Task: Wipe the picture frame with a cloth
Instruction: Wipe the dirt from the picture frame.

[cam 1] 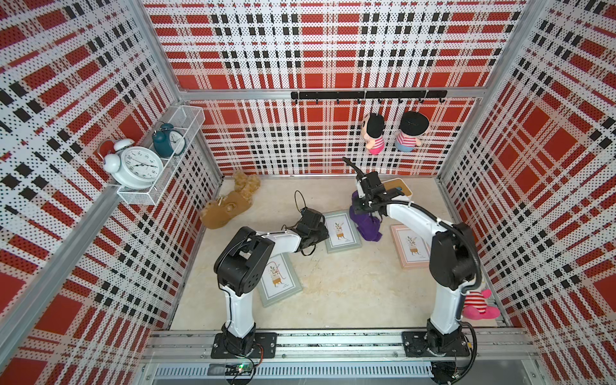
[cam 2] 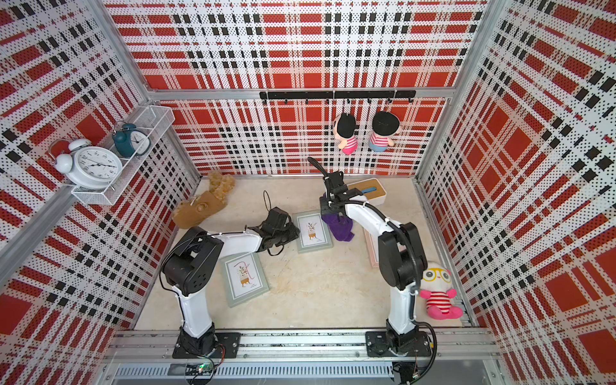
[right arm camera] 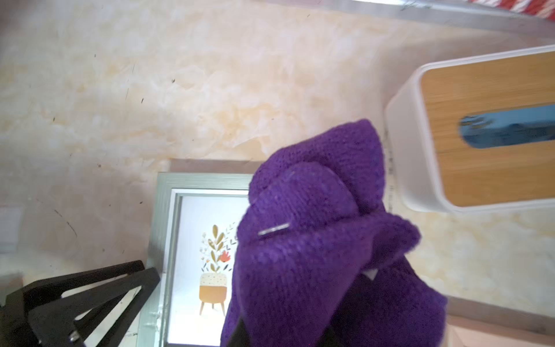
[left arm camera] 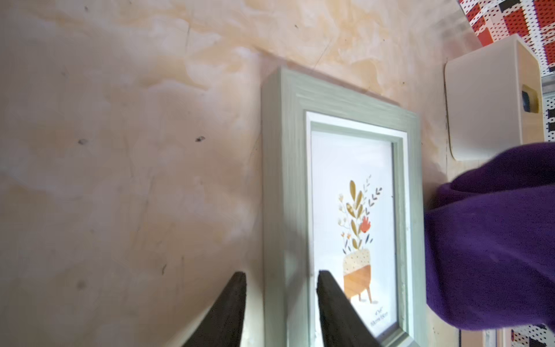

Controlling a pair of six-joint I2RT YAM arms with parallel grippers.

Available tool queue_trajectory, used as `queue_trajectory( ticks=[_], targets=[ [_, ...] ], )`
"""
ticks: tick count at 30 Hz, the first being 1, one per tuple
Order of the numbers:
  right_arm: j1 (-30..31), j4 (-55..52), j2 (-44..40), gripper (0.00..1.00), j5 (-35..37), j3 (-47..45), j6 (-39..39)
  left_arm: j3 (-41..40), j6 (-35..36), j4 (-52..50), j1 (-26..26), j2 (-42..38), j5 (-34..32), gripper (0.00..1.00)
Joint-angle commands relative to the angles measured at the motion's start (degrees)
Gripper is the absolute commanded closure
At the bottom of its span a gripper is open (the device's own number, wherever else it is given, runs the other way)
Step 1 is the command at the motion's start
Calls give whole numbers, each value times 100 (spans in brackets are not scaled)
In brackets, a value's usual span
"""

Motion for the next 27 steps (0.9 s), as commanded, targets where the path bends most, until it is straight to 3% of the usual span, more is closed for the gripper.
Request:
queue_trajectory(
  ticks=[1,4,11,15,27],
  targets=[
    [142,-318,-122,100,467,-425,-166,160,171,-135,-79,62,63,56],
    [364,-417,10,100,428,-609,-273,207,137,-276,-99,170,-48,57],
    [571,-121,575,100,-403,-851,-183,95,40,-547,-115,287,-385,61],
    [562,-100,1004,100,-16,-527,-37,-52,23,-573,-119,330,-435,67],
    [439,-667,2946,100,1224,2380,179,-307,16,-654,-107,497,-624,76]
  ],
)
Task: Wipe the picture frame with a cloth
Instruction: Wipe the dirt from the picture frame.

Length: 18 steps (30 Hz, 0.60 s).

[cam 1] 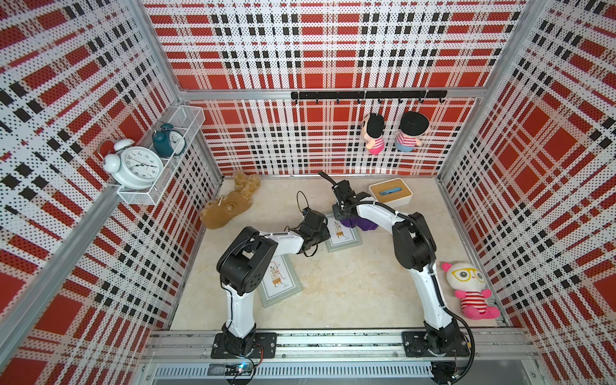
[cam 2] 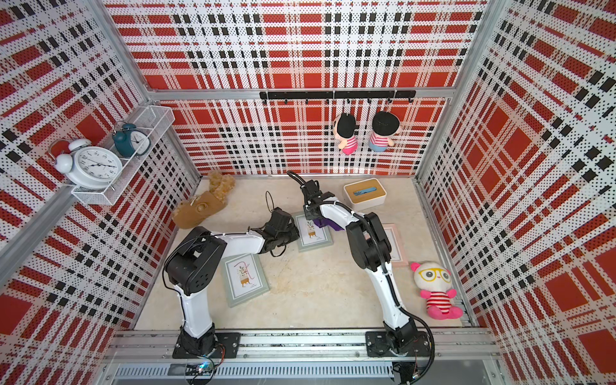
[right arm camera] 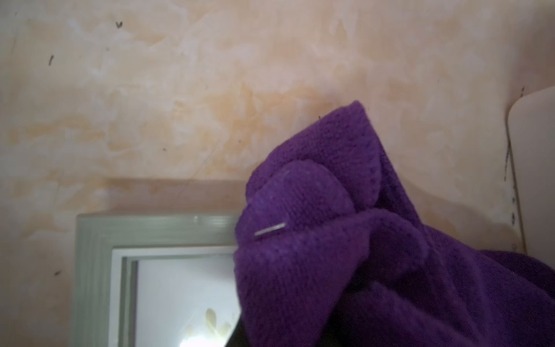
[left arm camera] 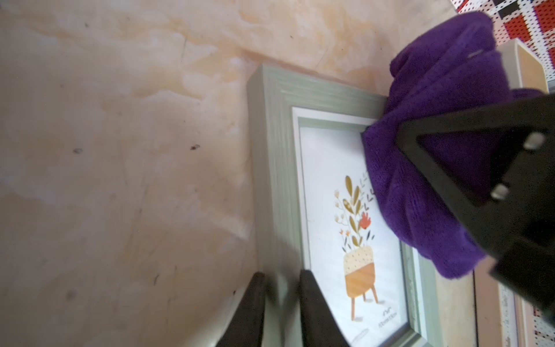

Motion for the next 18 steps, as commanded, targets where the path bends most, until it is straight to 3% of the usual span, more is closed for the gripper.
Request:
queue_trajectory(
  ticks=[1,4,12,15,18],
  targets=[
    [-77,-454,476,100,476,438,54,-297,-2,-795,18,362,-201,77],
    [-56,-368,124,100,295,-177,21,-306,-194,-786,18,368,-233,78],
    [17,147,-1784,100,-447,-3052,144,-399,-592,-629,15,486,-307,81],
    [-35,316,-1687,100,-365,-3000,-65,-396,-555,-585,13,541,-230,81],
    [-198,-19,-892,100,-158,-1780,-196,-369,-433,-600,2,601,-140,81]
  ],
)
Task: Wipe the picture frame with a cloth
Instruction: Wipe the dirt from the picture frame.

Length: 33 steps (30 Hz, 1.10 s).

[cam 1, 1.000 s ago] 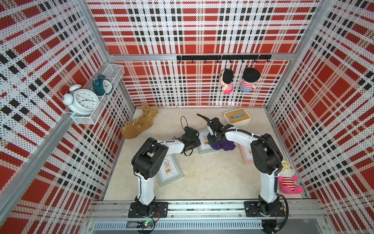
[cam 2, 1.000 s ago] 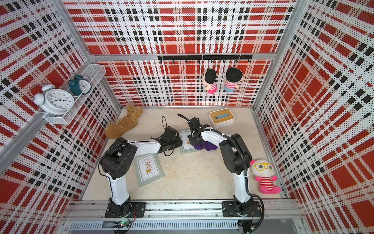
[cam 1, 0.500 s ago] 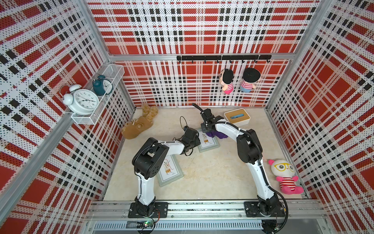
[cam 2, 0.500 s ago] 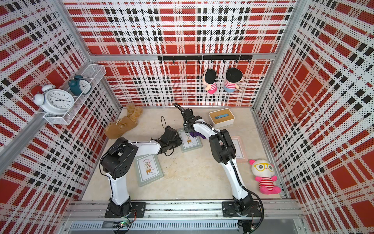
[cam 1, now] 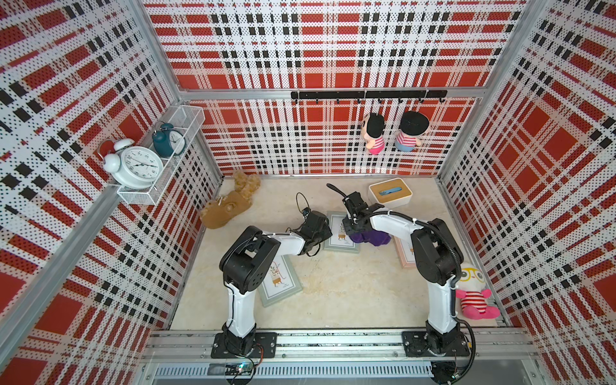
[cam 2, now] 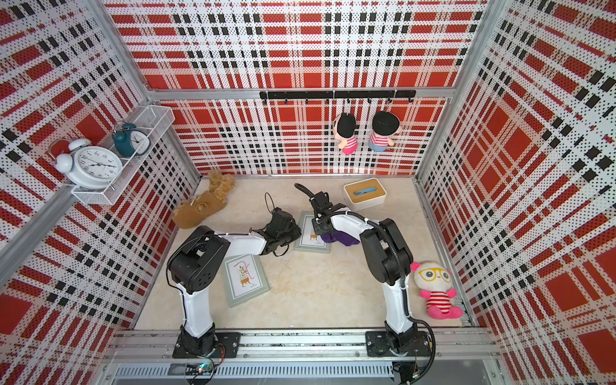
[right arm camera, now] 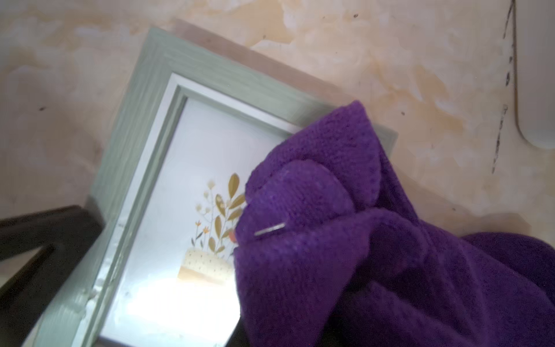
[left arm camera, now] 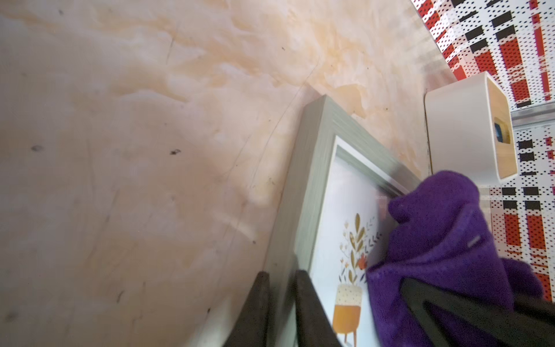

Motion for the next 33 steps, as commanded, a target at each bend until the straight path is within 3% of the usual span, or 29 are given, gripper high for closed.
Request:
queue_trajectory(
  ticks=[1,4,8,13,18,20,27,33],
  targets=[
    [-231,-432,973,100,269,985,-183,-288,121,-1112,49,477,-101,81],
    [-255,-721,1598,100,667,2084,-139,-247,279,-1252,58,514,-83,81],
    [-253,-666,1518,100,485,2353,-41,-250,335,-1314,49,463,-82,82],
    [-283,113,238,100,126,1503,23,-53,412,-1395,41,409,-60,82],
    [-551,282,-647,100,1188,483,437,120,484,-1424,32,279,-16,80],
    [-645,271,-763,100,1286,140,463,196,548,-1424,27,229,26,78],
    [-664,158,-253,100,359,-110,285,577,731,-1435,36,75,255,72],
    [-617,510,157,100,-1051,44,-70,542,696,-1357,65,-225,315,67]
  ],
)
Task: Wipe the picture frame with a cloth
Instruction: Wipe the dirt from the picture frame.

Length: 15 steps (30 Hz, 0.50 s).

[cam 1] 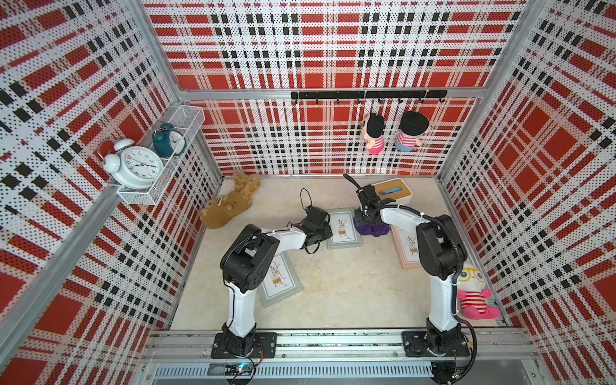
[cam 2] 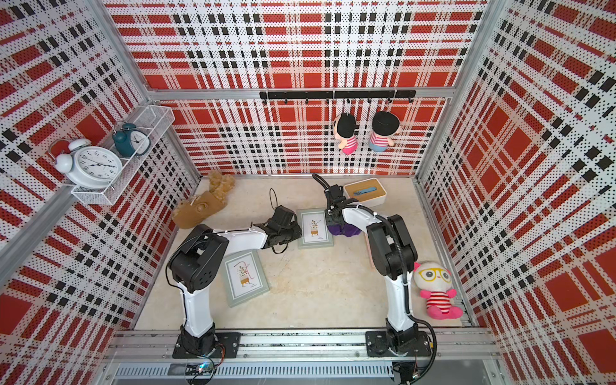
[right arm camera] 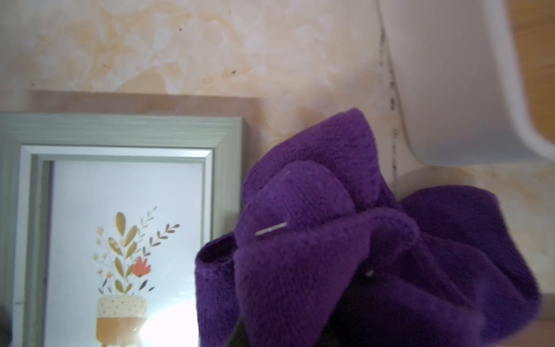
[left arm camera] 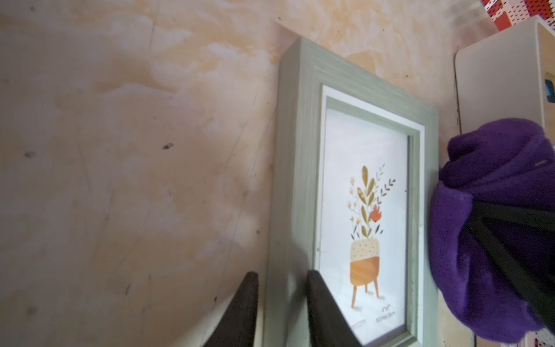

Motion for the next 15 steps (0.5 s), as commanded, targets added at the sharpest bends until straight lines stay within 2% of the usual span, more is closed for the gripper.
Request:
queue_trajectory(
  ticks=[1,4,6,8,12,15],
  targets=[
    [96,260,200,100,-1153,149,-301,-75,68,-279,47,-300,52,66],
    [204,440,425,100,-1637,410,-413,-271,-15,-177,97,-447,35,63],
    [227,457,543,100,-1694,609,-386,-418,-65,-137,141,-507,-4,61],
    [225,387,549,100,-1475,733,-307,-563,-110,-78,185,-543,-12,61],
    [236,219,90,100,-525,534,-260,-738,-125,-68,202,-511,-10,61],
    [329,249,-405,100,-570,167,-506,-797,-133,-87,191,-447,-6,63]
  ],
)
